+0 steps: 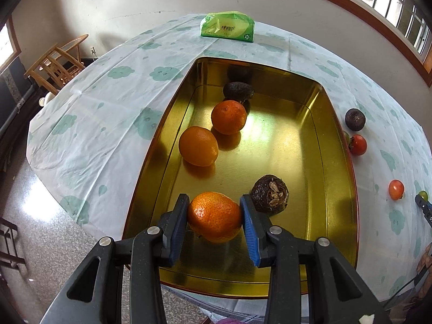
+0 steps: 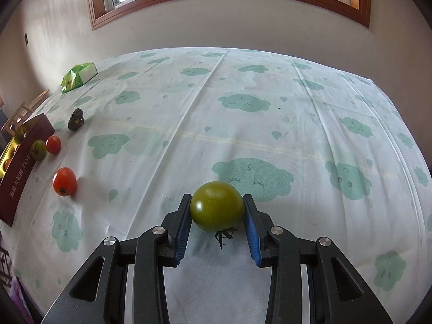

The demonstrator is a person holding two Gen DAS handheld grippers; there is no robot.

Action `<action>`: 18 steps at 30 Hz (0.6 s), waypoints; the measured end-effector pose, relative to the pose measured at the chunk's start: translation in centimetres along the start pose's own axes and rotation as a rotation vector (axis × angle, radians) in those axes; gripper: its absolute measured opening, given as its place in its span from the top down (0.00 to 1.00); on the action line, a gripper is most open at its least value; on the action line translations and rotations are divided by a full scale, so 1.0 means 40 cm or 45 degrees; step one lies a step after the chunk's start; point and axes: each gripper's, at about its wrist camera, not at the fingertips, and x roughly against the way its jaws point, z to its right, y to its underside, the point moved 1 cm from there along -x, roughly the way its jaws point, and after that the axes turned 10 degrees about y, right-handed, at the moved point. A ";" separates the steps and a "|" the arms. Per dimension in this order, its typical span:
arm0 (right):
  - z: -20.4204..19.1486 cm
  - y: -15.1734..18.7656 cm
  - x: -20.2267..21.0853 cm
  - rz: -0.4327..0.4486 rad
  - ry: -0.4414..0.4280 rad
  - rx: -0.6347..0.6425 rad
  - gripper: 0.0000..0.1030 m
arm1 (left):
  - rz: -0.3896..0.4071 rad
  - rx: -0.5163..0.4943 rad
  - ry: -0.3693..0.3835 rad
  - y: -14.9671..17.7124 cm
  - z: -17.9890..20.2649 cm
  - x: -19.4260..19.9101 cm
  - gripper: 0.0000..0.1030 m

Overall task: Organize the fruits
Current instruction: 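Carry the tangerine into the tray and release it with the left gripper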

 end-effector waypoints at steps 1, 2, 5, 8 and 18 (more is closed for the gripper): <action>0.000 0.000 0.000 0.000 0.001 0.001 0.64 | -0.002 0.000 -0.001 0.000 0.000 -0.002 0.66; 0.001 0.000 0.001 0.000 0.001 0.001 0.64 | -0.004 0.000 -0.002 0.001 0.000 -0.005 0.66; -0.001 0.000 0.001 0.000 0.002 0.002 0.64 | -0.010 -0.003 -0.006 0.005 0.001 -0.009 0.66; -0.001 0.000 0.001 0.000 0.009 0.007 0.64 | -0.017 -0.006 -0.007 0.008 0.003 -0.012 0.65; -0.004 0.002 0.003 0.000 0.040 0.030 0.63 | 0.050 -0.047 -0.043 0.002 0.018 0.015 0.61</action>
